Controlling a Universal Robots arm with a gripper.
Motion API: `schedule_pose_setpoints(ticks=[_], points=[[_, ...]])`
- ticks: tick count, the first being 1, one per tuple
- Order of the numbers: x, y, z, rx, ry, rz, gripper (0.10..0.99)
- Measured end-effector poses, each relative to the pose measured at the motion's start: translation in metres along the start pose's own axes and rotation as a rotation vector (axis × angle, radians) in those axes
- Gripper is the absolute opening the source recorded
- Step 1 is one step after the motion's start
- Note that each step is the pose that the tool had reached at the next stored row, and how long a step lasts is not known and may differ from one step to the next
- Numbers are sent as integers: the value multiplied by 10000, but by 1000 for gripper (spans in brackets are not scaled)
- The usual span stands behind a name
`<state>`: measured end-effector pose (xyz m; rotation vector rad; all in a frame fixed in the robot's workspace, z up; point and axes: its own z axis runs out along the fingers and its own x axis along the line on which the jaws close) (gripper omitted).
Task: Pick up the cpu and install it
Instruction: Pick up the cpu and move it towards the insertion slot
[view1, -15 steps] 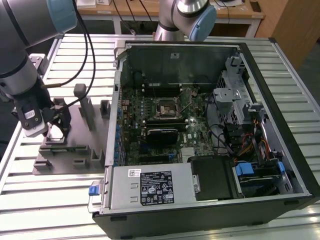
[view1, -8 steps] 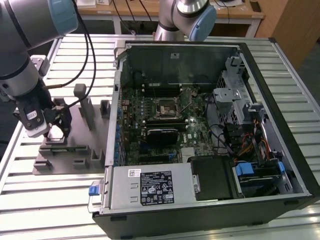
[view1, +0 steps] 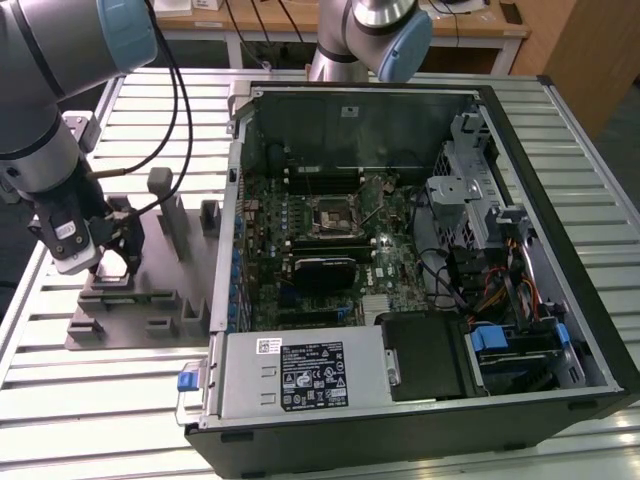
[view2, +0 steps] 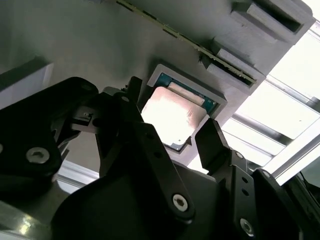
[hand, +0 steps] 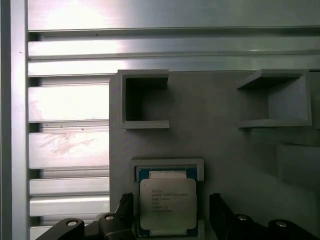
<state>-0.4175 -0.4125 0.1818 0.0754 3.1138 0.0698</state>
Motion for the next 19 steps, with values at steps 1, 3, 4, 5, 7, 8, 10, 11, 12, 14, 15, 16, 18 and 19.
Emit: schedule_pose_setpoints(ticks=[1, 3, 4, 5, 7, 8, 10, 11, 12, 14, 15, 16, 18, 19], points=[[0, 0, -2, 1, 3, -1, 706], [0, 1, -5, 3, 6, -1, 706], [1, 2, -5, 1, 5, 1, 706], [1, 2, -5, -6, 5, 15, 706], [1, 6, -5, -48, 5, 66, 706], [2, 9, -5, -76, 5, 88, 706], [1, 9, -4, -83, 4, 106, 706], [1, 9, -5, -83, 5, 108, 706], [6, 8, -6, -82, 7, 115, 706], [25, 8, -6, -82, 4, 146, 706], [30, 7, -6, -80, 3, 179, 706], [31, 7, -7, -79, 0, 229, 706], [32, 7, -6, -79, -4, 286, 706], [33, 7, -6, -79, -4, 288, 706]])
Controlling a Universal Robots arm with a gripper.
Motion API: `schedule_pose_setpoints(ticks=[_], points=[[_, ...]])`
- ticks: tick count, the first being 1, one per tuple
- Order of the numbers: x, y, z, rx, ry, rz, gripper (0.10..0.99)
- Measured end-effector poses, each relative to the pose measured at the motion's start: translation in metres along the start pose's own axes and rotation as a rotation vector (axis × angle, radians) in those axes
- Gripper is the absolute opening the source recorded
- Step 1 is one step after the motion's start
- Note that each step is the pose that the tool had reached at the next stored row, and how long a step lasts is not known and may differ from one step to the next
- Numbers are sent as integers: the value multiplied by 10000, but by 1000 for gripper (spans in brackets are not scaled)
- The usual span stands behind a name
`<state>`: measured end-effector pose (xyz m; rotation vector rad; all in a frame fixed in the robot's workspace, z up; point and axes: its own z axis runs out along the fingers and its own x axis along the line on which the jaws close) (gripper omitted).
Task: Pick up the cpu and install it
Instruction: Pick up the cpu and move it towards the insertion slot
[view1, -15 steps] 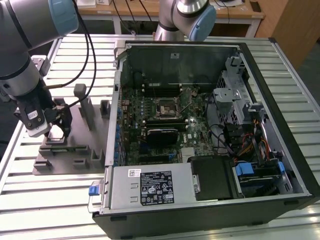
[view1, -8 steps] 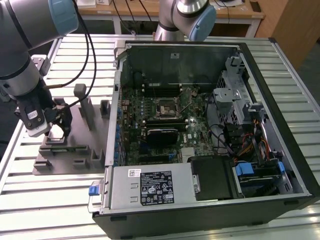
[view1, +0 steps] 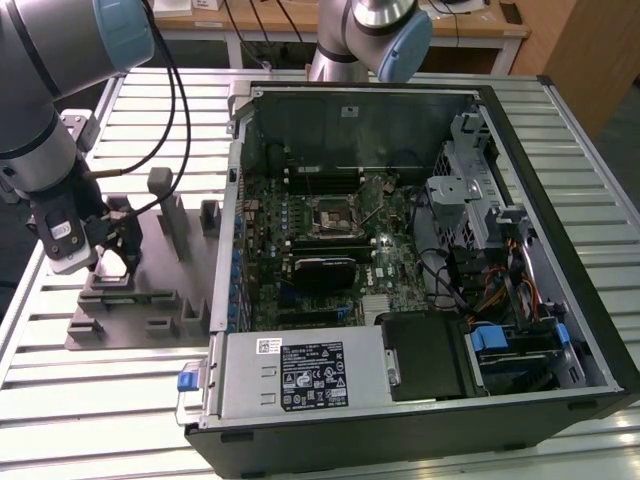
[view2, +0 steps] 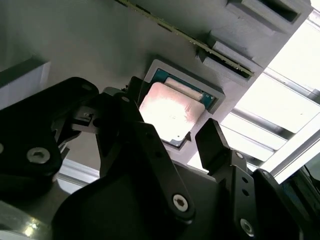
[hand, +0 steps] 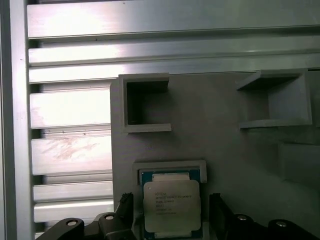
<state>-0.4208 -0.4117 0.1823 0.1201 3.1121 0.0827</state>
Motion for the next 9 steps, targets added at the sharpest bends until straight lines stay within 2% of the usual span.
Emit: schedule_pose_setpoints(ticks=[9], points=[[-21, 2, 2, 0, 0, 8, 706]])
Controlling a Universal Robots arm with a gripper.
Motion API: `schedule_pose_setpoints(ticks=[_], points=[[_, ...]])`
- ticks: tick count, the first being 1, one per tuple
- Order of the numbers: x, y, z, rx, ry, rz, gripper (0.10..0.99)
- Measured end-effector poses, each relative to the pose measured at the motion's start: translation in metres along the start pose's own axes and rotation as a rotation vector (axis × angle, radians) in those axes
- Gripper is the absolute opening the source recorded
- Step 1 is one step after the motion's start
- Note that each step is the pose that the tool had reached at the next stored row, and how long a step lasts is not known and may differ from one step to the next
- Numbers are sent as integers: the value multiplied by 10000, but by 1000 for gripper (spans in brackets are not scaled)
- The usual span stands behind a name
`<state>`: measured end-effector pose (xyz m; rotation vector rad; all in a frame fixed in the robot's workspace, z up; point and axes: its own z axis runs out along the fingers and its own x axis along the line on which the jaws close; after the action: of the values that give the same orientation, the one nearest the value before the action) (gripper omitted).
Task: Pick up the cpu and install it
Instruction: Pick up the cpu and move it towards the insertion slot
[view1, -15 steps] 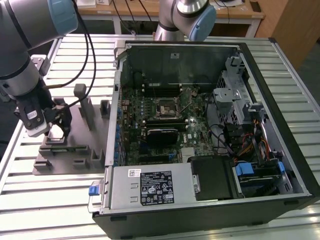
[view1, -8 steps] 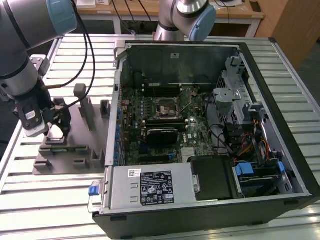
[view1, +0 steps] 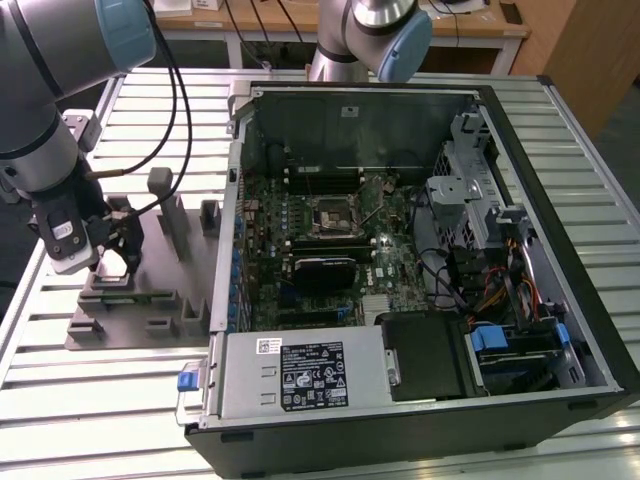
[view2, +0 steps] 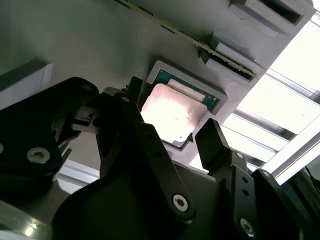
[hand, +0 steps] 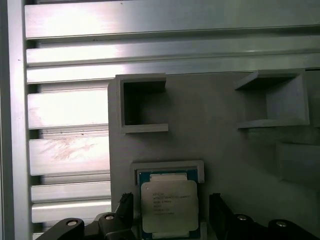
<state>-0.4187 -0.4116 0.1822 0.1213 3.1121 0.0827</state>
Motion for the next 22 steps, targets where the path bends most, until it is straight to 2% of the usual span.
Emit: schedule_pose_setpoints(ticks=[8, 9, 10, 11, 22], points=[[-2, 0, -1, 1, 2, 0, 690], [-2, 0, -1, 2, 3, 1, 627], [-2, 0, -1, 2, 4, 0, 627], [-2, 0, -1, 3, 3, 0, 545], [-5, 1, -5, 1, 0, 0, 545]])
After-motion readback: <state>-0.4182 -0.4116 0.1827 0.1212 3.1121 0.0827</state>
